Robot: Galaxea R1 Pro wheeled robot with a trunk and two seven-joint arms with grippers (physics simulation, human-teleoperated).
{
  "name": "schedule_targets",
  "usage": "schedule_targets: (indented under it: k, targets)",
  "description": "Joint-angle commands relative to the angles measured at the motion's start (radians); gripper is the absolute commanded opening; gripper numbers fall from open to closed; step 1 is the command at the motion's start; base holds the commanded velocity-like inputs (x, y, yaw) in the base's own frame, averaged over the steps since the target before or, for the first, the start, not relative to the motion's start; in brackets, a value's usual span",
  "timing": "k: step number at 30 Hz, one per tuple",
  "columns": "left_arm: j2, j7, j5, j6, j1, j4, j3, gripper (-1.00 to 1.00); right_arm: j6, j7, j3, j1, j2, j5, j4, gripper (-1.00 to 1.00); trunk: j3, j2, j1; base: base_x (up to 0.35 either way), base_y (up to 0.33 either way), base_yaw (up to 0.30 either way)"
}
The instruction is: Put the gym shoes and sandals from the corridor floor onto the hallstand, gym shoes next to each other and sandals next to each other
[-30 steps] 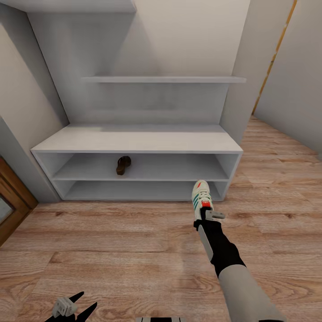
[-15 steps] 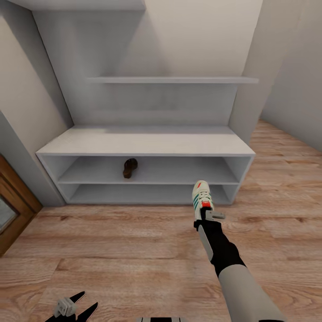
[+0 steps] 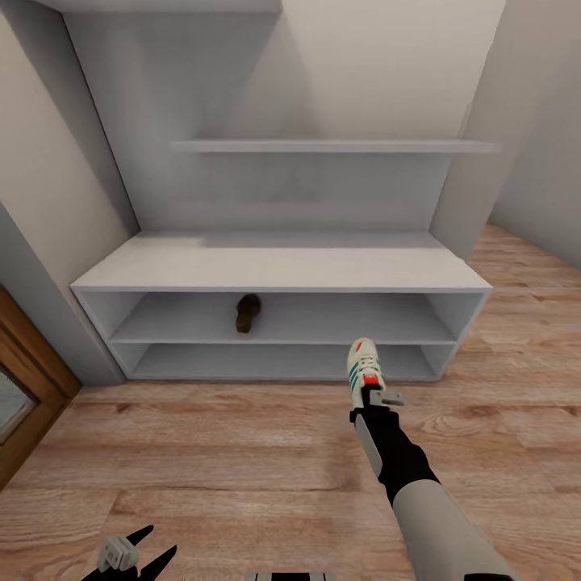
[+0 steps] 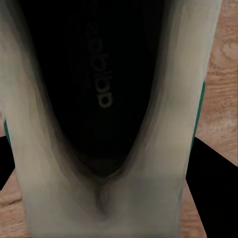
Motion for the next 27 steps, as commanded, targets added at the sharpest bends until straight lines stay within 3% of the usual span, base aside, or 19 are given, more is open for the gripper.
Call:
schedule_targets:
  k: [1, 15, 27]
  targets:
    - [-0.001, -0.004, 0.001, -0.005, -0.001, 0.001, 0.001, 1.00, 0.004, -0.004, -0.002, 0.000, 0.001, 0.000, 0.000, -1.00, -0.001, 0.000, 0.000, 0.127, 0.068, 0.000]
    - [-0.006, -0.004, 0.001, -0.005, -0.001, -0.001, 0.000, 1.00, 0.005, -0.006, -0.004, 0.000, 0.001, 0.003, -0.005, -1.00, -0.014, 0.000, 0.000, 0.021, 0.007, 0.127]
    - [-0.007, -0.004, 0.002, -0.005, -0.001, -0.001, 0.000, 1.00, 0.005, -0.007, -0.009, 0.000, 0.001, 0.003, -0.006, -1.00, -0.014, 0.000, 0.000, 0.314, 0.000, 0.010]
